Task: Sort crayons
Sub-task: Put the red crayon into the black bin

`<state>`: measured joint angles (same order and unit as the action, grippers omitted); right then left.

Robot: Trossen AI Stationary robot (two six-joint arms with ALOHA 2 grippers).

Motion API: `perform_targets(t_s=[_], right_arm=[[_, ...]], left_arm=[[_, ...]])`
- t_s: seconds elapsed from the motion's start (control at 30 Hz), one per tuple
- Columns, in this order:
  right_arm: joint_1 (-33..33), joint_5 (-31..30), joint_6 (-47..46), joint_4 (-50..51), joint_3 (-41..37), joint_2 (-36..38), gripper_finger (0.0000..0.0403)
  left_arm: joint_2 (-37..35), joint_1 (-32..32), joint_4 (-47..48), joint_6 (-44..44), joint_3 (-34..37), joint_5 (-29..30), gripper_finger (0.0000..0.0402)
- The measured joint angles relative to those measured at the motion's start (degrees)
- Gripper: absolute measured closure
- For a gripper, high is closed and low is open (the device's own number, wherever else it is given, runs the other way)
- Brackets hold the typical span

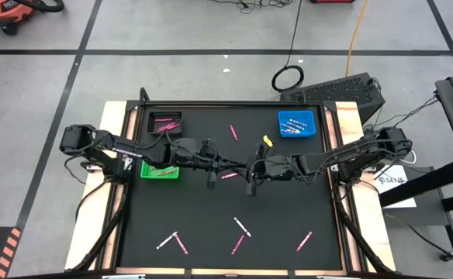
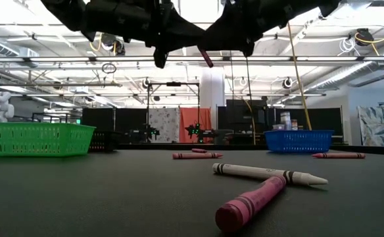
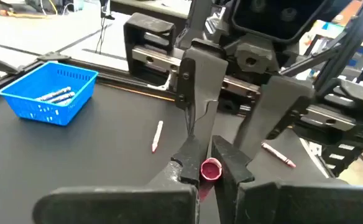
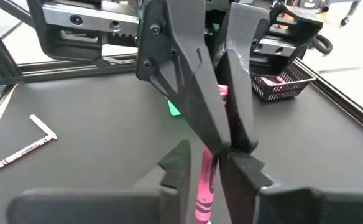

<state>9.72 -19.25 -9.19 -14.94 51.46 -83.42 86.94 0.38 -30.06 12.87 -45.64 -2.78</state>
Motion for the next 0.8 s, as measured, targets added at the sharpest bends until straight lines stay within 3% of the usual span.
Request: perform_targets(t_s=[0.33,0.8], right_arm=[[0.1,0.1,0.8,1.1,0.0,0.5,0.0263],[-3.8,0.0,2.9,7.1,0.0,0.4,0.0259]], left_arm=[[-3.3,7.0,18.1,-4.5,0.1,0.5,0.0388],[-9.5,23.6,36.4,-14.4,-0.8,4.1,0.0388]])
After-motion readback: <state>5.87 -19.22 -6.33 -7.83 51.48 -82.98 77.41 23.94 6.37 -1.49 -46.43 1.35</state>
